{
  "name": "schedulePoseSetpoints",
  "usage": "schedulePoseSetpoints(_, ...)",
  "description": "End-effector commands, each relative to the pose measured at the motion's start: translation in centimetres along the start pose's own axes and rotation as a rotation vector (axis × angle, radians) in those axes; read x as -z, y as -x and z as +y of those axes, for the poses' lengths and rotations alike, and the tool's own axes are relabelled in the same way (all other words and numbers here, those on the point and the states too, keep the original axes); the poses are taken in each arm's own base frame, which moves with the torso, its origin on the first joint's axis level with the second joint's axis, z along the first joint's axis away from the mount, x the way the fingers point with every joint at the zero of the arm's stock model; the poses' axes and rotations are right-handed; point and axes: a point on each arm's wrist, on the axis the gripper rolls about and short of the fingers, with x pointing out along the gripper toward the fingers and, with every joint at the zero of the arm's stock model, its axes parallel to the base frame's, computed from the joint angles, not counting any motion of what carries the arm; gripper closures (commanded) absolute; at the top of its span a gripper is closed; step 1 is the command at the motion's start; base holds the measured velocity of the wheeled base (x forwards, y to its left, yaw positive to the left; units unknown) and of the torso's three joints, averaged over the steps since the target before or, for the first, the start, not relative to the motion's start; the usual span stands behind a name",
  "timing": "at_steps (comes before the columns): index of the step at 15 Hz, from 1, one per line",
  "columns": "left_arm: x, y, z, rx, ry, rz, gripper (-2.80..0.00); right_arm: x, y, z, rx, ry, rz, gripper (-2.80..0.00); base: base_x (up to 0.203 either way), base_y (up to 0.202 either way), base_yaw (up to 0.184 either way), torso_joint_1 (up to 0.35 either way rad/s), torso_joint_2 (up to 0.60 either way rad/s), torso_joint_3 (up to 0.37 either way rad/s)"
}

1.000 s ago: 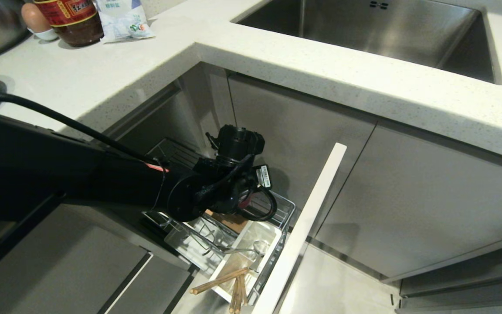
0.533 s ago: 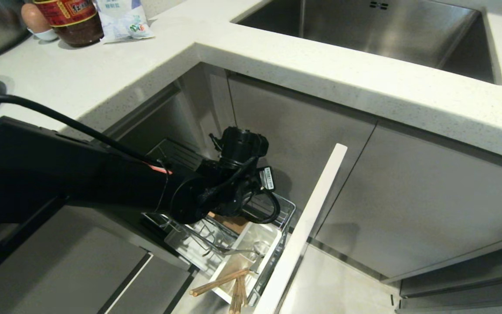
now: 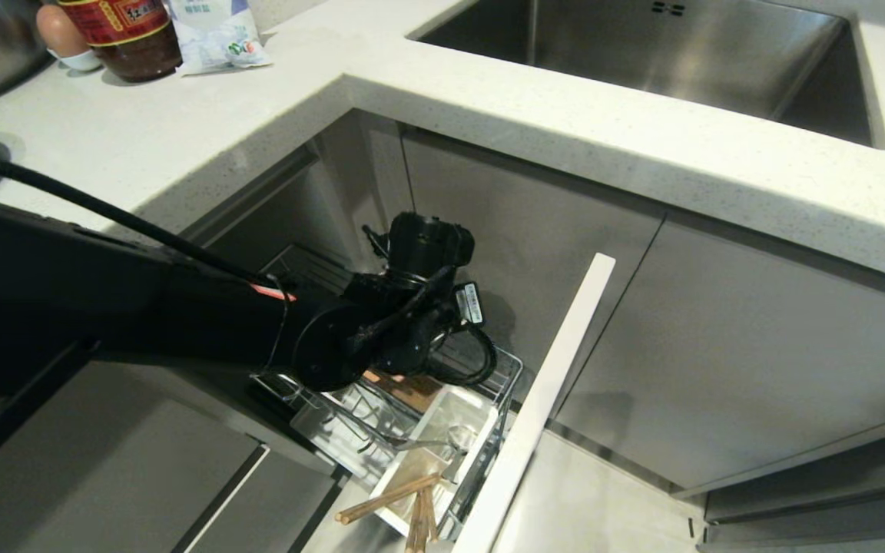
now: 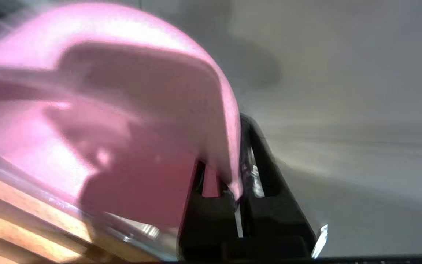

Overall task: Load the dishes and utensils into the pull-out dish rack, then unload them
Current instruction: Take the bowl out of the cupboard

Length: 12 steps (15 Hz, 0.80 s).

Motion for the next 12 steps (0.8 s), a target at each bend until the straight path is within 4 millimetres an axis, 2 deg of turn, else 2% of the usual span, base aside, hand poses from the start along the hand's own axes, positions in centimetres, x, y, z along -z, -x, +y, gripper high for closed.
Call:
schedulePoseSetpoints(1, -1.5, 1.4, 0.0, 0.017, 0.030, -0.048, 0.00, 0.0, 0.0, 0.0, -0.001, -0.001, -0.004, 0.00, 0.000, 0.000, 0.000, 0.000, 0.00, 0.000)
schedulePoseSetpoints(6, -3.6, 4.2, -0.1, 0.034, 0.067, -0.121, 0.00, 0.0, 0.0, 0.0, 0.000, -0.001, -0.003, 0.00, 0.000, 0.000, 0.000, 0.000, 0.00, 0.000)
schedulePoseSetpoints(9, -5.7, 7.9, -0.2, 0.071, 0.103, -0.189, 0.00, 0.0, 0.0, 0.0, -0.001, -0.001, -0.004, 0.00, 0.000, 0.000, 0.000, 0.000, 0.00, 0.000)
schedulePoseSetpoints(12, -8.6, 12.9, 0.6, 0.102, 0.167, -0.292, 0.00, 0.0, 0.0, 0.0, -0.001, -0.001, -0.003, 0.00, 0.000, 0.000, 0.000, 0.000, 0.00, 0.000)
